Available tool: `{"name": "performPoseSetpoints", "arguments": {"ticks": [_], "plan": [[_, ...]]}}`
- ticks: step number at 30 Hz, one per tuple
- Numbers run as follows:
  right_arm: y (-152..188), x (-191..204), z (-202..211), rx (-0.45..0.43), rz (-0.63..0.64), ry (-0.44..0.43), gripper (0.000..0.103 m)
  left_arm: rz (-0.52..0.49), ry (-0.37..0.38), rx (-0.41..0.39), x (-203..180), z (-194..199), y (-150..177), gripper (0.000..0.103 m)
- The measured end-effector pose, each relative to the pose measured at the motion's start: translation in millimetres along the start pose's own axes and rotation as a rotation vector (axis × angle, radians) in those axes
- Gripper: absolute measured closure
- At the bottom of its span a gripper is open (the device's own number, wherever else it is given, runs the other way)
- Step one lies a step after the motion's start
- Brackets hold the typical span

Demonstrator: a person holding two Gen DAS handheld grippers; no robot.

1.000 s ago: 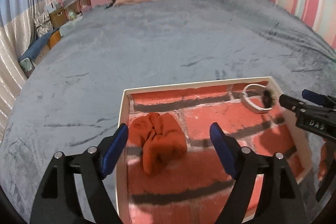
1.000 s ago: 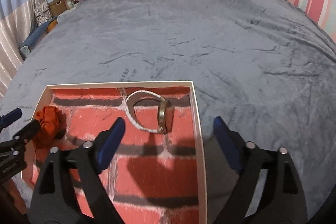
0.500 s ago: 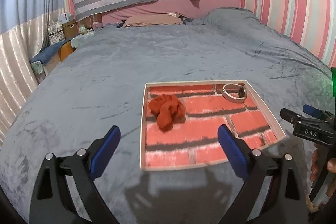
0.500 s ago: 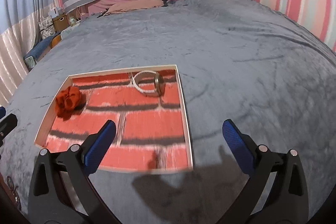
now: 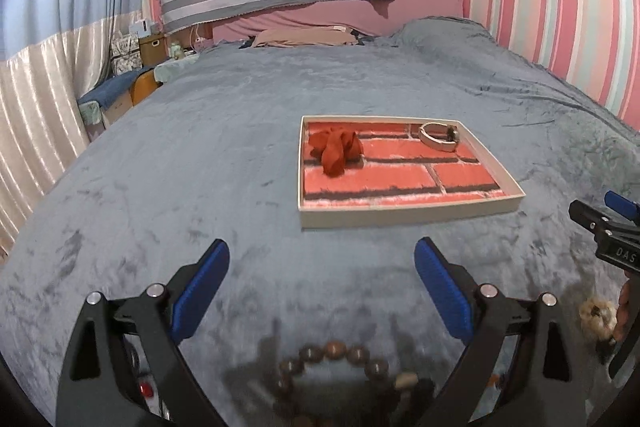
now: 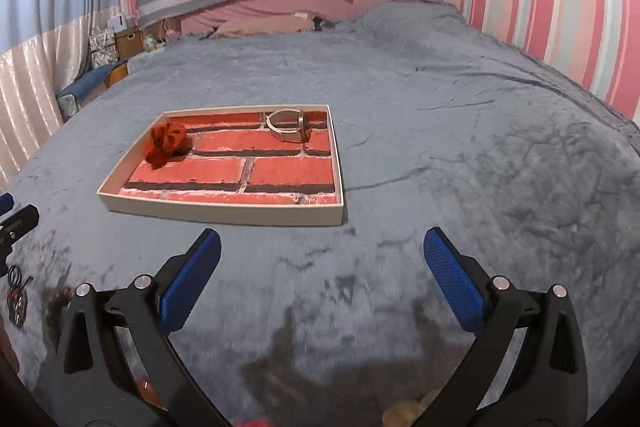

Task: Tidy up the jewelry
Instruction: 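Lift both tools from the tray back toward the remaining jewelry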

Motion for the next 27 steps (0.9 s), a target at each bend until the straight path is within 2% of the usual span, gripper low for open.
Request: {"name": "performPoseSetpoints", "arguments": {"ticks": [4,9,14,18,27], "plan": [[27,1,13,-0.004,0.012,0.023,0.004,0.011,-0.014,-0.026,3,16,24,0.011],[59,0,20,0.007,-0.016,-0.005,0.004,0.031,0.023,-0.003,3,21,57,0.011],[84,3,27,0.011,-0.001,-0.006,0.004,0.043,0.004,-0.014,9,29,86,0.011],[99,8,40,-0.031,0.037,0.041,0.004,0.052,0.005,-0.014,19,35,102,0.011],[125,14,43,-0.024,0.044,0.025,0.004,0.053,-0.031,0.013,44,34,129,0.011]]}}
Point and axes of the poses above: each gripper's, at about its wrist camera, not at the fingertips, and z roughly against the way its jaws point, x to its left, y to its underside, the point moved 8 cm from there along -z, roughly the way its jaws point, and after that the axes turned 15 degrees about x, right-handed, at the moved point
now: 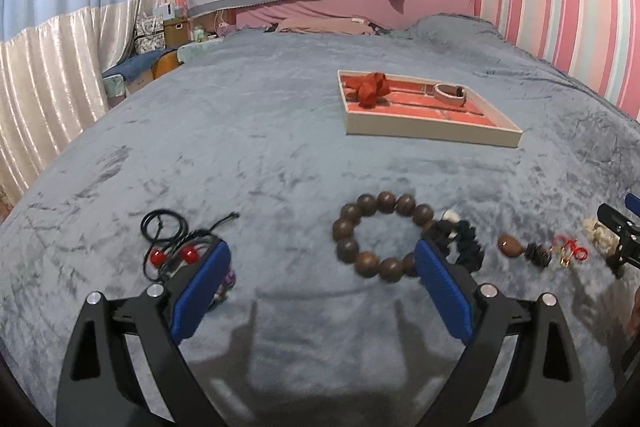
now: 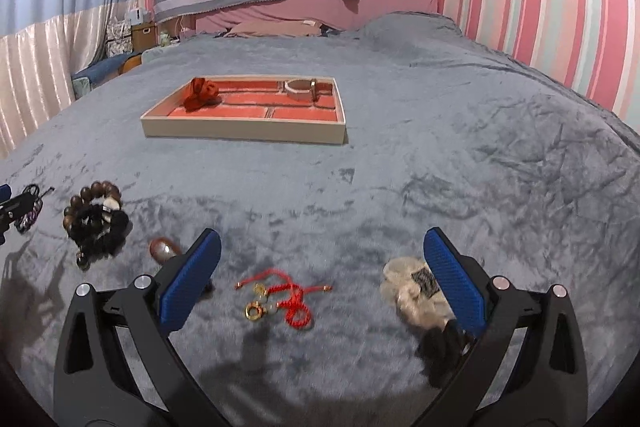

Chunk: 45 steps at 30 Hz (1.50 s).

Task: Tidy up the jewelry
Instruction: 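Lift both tools from the tray back toward the remaining jewelry, then grasp the black cord bracelet with left tool while right tool grasps the red string charm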

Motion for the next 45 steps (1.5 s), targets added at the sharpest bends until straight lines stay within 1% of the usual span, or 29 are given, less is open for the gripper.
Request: {"name": "performPoseSetpoints", "arguments": {"ticks": [3,7,12,17,19,22,25,26,27,28,30,31,32,33,36,40,42,45], "plan": [[5,0,-2,0.009,-0.006,-0.011,0.004,0.003,-0.018,-0.001,8,0,5,0.011],[12,3,-7,0.029,-0.009,-0.012,0.004,0.001,-0.032,0.018,15,-4,10,0.011],[19,6,-12,0.042,0.004,-0.014,0.005,0.019,-0.011,0.018,26,-5,10,0.011],[24,7,-26,0.095,0.009,-0.03,0.019,0.032,-0.018,0.027,39,-9,11,0.011],[25,7,-30,0.109,0.005,-0.042,0.027,0.037,-0.022,0.027,46,-10,12,0.011],[27,6,-32,0.111,0.001,-0.045,0.031,0.048,-0.04,0.032,56,-12,13,0.011],[29,7,-34,0.115,0.004,-0.045,0.032,0.041,-0.066,0.044,65,-16,16,0.012],[29,7,-35,0.118,0.006,-0.046,0.033,0.041,-0.061,0.049,67,-18,17,0.013],[29,8,-36,0.12,0.008,-0.047,0.035,0.045,-0.054,0.052,69,-19,18,0.018],[30,8,-38,0.126,0.009,-0.047,0.037,0.052,-0.039,0.06,71,-21,18,0.02],[30,8,-40,0.136,0.005,-0.05,0.039,0.069,-0.002,0.087,74,-27,19,0.031],[31,7,-41,0.143,0.0,-0.054,0.042,0.074,0.011,0.1,75,-30,19,0.035],[31,6,-43,0.149,-0.005,-0.059,0.043,0.074,0.022,0.109,76,-33,20,0.043],[31,5,-44,0.154,-0.01,-0.063,0.046,0.071,0.028,0.115,75,-34,20,0.047],[32,2,-48,0.172,-0.022,-0.077,0.049,0.052,0.021,0.13,71,-40,19,0.048],[33,2,-53,0.19,-0.025,-0.085,0.057,0.027,0.005,0.163,67,-49,20,0.048],[34,2,-54,0.195,-0.024,-0.085,0.06,0.013,0.004,0.176,65,-52,21,0.055],[34,3,-56,0.198,-0.02,-0.083,0.062,0.0,-0.002,0.184,62,-55,21,0.06]]}}
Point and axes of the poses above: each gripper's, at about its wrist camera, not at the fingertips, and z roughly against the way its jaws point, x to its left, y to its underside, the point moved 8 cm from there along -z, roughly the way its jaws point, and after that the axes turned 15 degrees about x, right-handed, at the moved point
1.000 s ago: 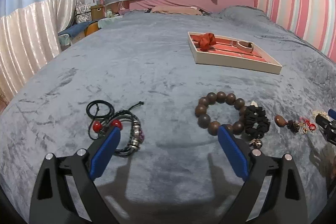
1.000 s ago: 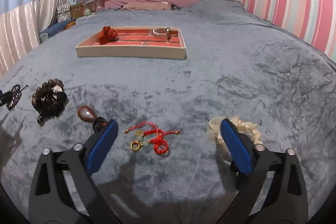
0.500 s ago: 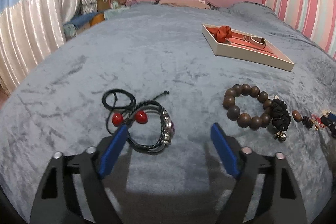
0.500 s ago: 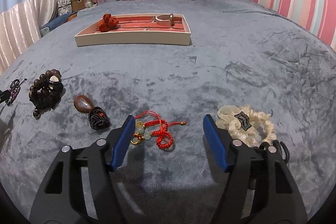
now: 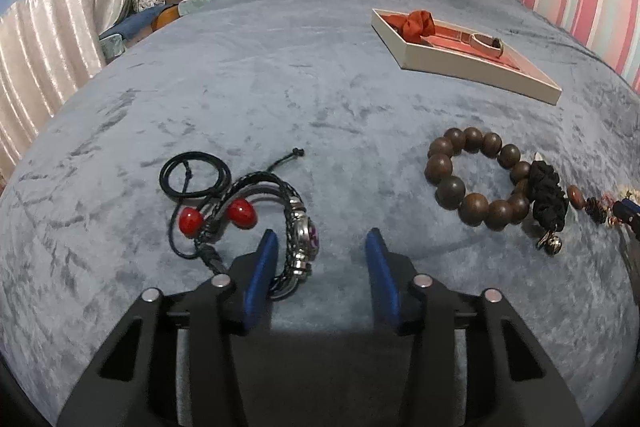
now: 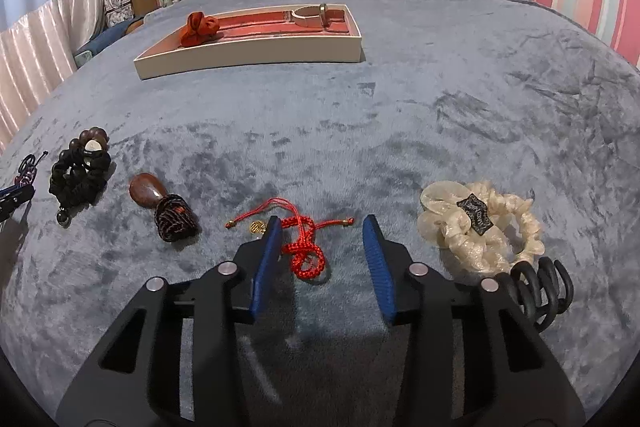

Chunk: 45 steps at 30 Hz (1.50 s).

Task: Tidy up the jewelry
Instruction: 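Grasp the black cord bracelet with left tool while right tool grasps the red string charm, then carry bracelet and red charm into the tray and open both tools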

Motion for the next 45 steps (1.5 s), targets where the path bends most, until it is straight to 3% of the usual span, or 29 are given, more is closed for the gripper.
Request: {"name": "performPoseSetpoints", "arguments": {"ticks": [5,8,16,22,45], "plan": [[0,2,-2,0.008,0.01,-0.001,0.065,-0.005,0.007,0.009,-1,-3,-1,0.065],[0,4,-4,0.017,0.015,-0.005,0.069,-0.005,0.009,0.009,-1,-3,-2,0.074],[1,10,-8,0.034,0.043,-0.014,0.087,0.009,0.018,0.008,1,-4,-3,0.082],[1,12,-8,0.033,0.053,-0.03,0.096,0.015,0.022,0.005,2,-4,-3,0.089],[-7,17,11,-0.021,0.053,-0.063,0.098,0.018,0.02,-0.084,1,24,-15,0.089]]}}
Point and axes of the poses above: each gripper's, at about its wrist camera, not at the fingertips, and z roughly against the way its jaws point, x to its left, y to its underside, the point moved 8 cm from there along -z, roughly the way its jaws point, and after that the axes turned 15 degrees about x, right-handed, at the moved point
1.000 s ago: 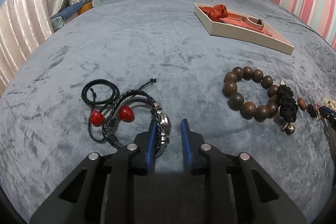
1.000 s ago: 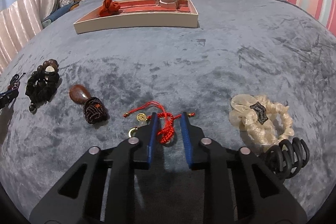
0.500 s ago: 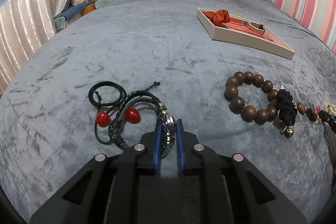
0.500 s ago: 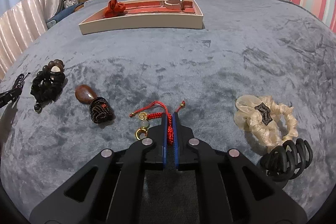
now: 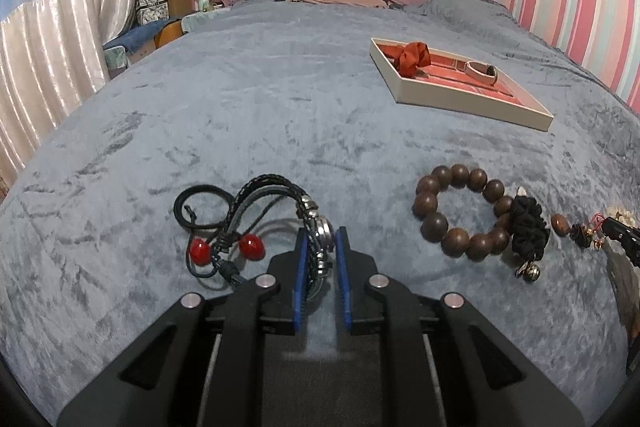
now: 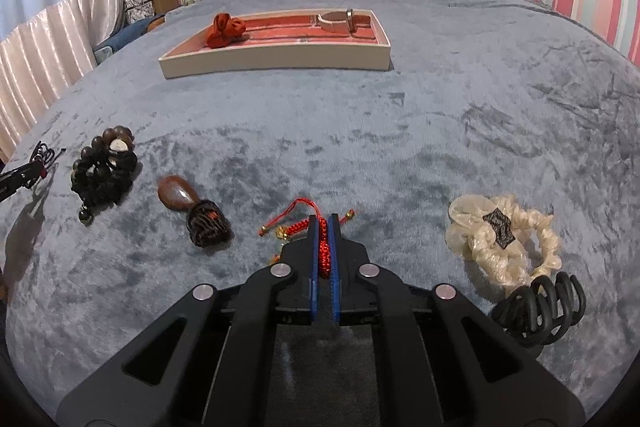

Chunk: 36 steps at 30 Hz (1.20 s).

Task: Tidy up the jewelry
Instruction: 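Carry bracelet and red charm into the tray and open both tools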

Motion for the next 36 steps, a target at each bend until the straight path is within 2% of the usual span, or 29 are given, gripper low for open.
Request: {"name": "performPoseSetpoints", "arguments": {"ticks": [8,14,25,33,36], "plan": [[-25,5,9,-0.058,0.015,-0.008,0.098,-0.004,0.008,-0.046,-8,10,-21,0.089],[-67,9,17,-0.129,0.034,-0.009,0.098,-0.024,0.023,-0.095,-26,17,-54,0.089],[-176,13,20,-0.288,0.063,0.028,0.098,-0.08,0.09,-0.189,-90,13,-152,0.089],[-252,8,-16,-0.299,0.025,0.032,0.098,-0.103,0.115,-0.19,-137,-25,-223,0.089],[-277,7,-37,-0.285,0.014,0.042,0.098,-0.107,0.121,-0.16,-153,-48,-243,0.089]]}}
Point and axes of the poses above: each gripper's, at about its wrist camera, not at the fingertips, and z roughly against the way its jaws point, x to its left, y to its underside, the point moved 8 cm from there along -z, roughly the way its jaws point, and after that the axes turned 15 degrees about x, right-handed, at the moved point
